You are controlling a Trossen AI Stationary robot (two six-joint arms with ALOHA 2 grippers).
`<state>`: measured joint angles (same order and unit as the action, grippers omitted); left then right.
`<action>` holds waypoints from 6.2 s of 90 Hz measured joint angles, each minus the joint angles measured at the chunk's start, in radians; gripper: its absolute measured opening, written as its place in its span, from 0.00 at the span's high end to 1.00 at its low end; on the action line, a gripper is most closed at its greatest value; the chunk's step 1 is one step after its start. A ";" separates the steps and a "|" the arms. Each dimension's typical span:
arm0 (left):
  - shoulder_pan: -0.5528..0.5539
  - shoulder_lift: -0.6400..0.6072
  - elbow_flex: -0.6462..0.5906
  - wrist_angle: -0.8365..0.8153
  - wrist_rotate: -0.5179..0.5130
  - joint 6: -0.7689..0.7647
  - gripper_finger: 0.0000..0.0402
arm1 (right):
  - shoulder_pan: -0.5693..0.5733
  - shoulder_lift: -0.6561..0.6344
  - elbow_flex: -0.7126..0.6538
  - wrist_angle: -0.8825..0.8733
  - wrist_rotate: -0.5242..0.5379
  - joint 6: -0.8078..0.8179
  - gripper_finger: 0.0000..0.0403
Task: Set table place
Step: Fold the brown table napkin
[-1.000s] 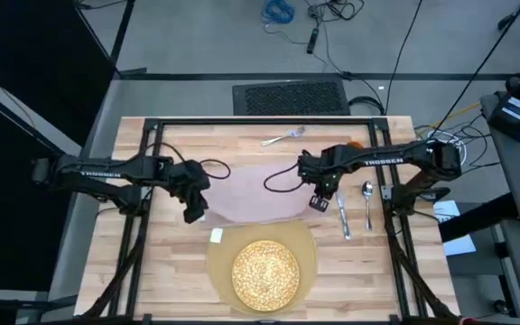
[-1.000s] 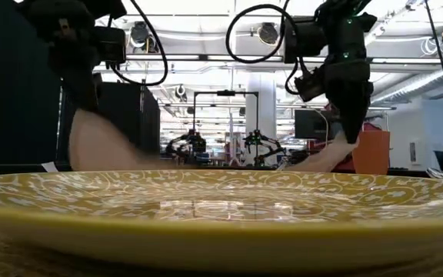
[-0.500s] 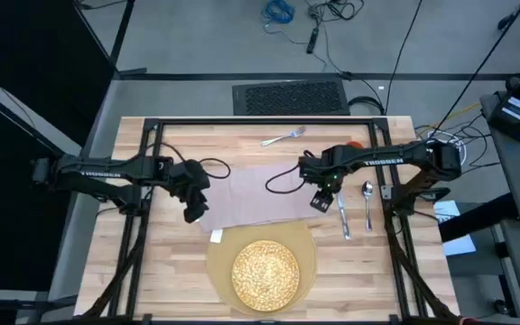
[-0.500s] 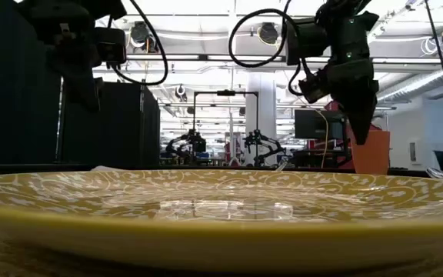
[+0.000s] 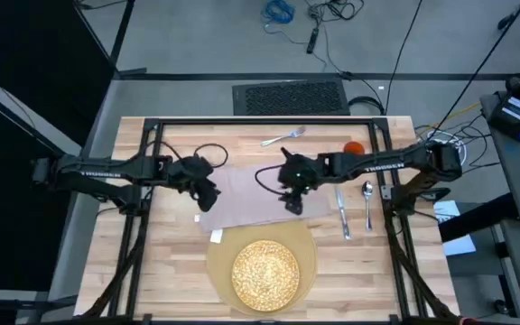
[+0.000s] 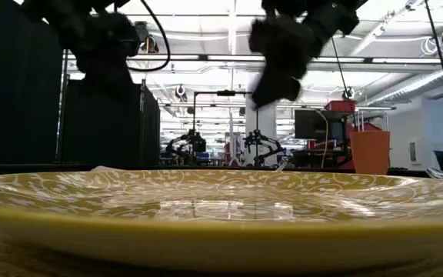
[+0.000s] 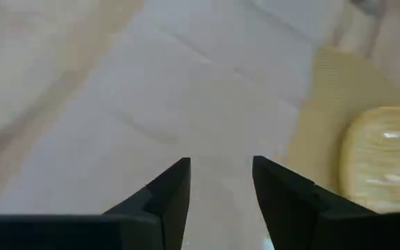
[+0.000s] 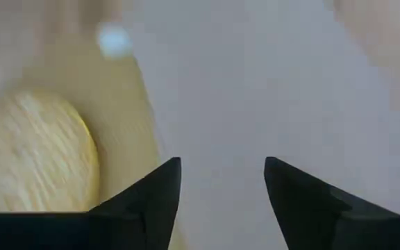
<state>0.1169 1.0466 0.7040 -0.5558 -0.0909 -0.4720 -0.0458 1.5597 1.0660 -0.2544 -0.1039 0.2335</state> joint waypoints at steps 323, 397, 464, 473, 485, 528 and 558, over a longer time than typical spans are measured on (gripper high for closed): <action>0.234 0.843 0.427 0.061 0.231 0.582 0.67 | 0.255 -0.466 -0.441 -0.430 0.322 0.667 0.67; 0.187 0.706 0.400 -0.155 0.093 0.536 0.67 | 0.226 -0.483 -0.441 -0.389 0.320 0.623 0.67; 0.407 1.016 0.960 0.037 0.488 0.639 0.67 | -0.008 -0.243 -0.441 -0.019 0.348 0.465 0.67; 0.405 1.077 1.005 0.042 0.482 0.662 0.67 | -0.008 -0.212 -0.441 -0.013 0.348 0.461 0.67; 0.407 1.146 1.038 0.025 0.449 0.694 0.67 | -0.008 -0.182 -0.441 -0.011 0.346 0.461 0.67; 0.396 1.140 1.234 -0.252 0.254 0.763 0.67 | -0.008 -0.171 -0.441 -0.004 0.333 0.460 0.67; 0.397 1.318 1.413 -0.462 0.260 0.759 0.67 | -0.008 -0.171 -0.441 -0.002 0.334 0.433 0.67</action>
<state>0.5137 2.3650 2.1170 -1.0176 0.1688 0.2871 -0.0536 1.3884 0.6250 -0.2565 0.2298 0.6670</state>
